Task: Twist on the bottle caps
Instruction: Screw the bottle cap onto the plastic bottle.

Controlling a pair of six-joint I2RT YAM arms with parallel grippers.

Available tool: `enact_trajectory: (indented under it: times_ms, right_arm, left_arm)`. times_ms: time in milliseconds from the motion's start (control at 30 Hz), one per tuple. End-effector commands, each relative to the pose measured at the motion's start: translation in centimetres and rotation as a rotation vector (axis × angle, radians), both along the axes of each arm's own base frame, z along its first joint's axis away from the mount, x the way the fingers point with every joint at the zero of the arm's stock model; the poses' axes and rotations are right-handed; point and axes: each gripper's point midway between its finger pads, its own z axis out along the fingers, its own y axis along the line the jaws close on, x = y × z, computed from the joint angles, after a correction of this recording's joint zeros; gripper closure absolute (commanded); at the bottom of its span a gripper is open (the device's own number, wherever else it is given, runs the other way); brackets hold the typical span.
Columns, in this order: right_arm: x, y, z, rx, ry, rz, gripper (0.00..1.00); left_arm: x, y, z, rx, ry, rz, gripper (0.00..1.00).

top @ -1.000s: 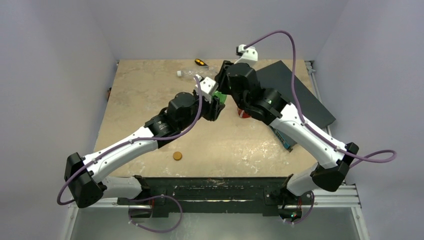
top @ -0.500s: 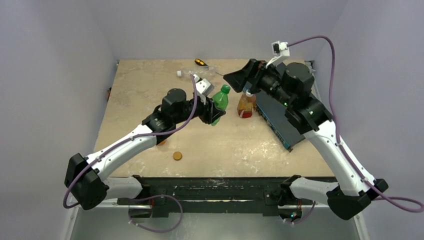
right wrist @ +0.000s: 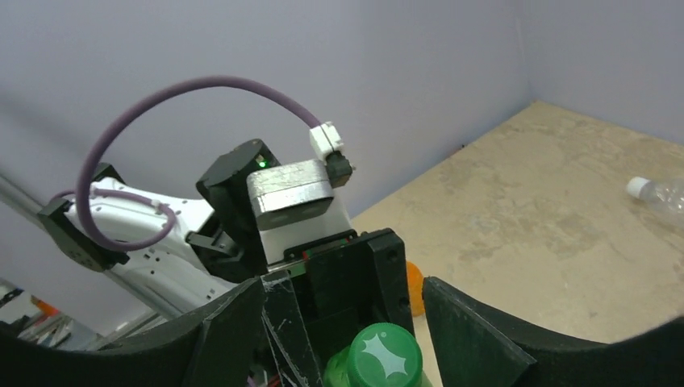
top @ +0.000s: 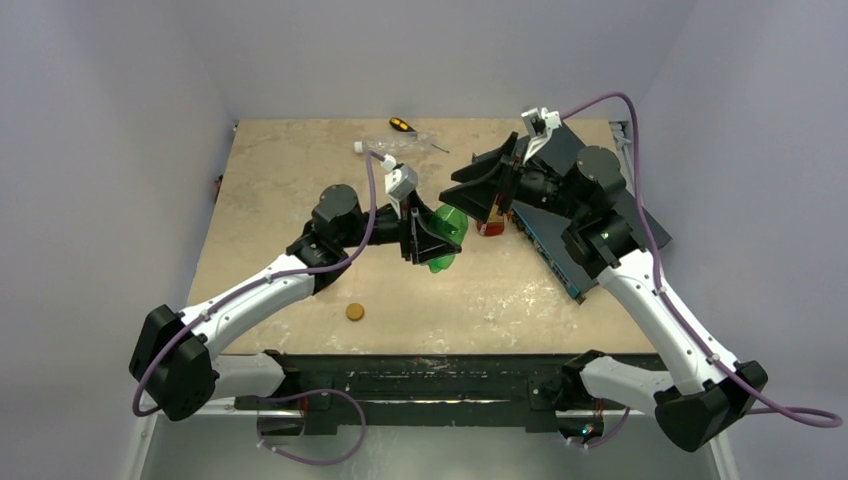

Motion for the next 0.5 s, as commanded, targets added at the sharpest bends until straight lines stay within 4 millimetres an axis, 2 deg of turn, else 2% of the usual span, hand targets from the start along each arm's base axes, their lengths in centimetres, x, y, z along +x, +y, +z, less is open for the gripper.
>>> enact_trajectory:
  times_ms: [0, 167, 333, 467]
  right_arm:
    - [-2.77, 0.12, 3.21, 0.084, -0.135, 0.123, 0.28]
    - [-2.86, 0.06, 2.92, 0.080, -0.138, 0.119, 0.29]
    - [-2.39, 0.07, 2.33, 0.068, -0.125, 0.100, 0.24]
    - [-2.81, 0.18, 2.55, 0.074, -0.132, 0.120, 0.31]
  left_arm:
    - [-1.42, 0.23, 2.84, -0.116, -0.030, -0.076, 1.00]
    - [-1.62, 0.18, 3.25, -0.143, -0.028, -0.093, 1.00]
    - [-2.10, 0.22, 3.40, -0.152, -0.031, -0.118, 1.00]
    - [-2.03, 0.18, 3.24, -0.160, -0.020, -0.116, 1.00]
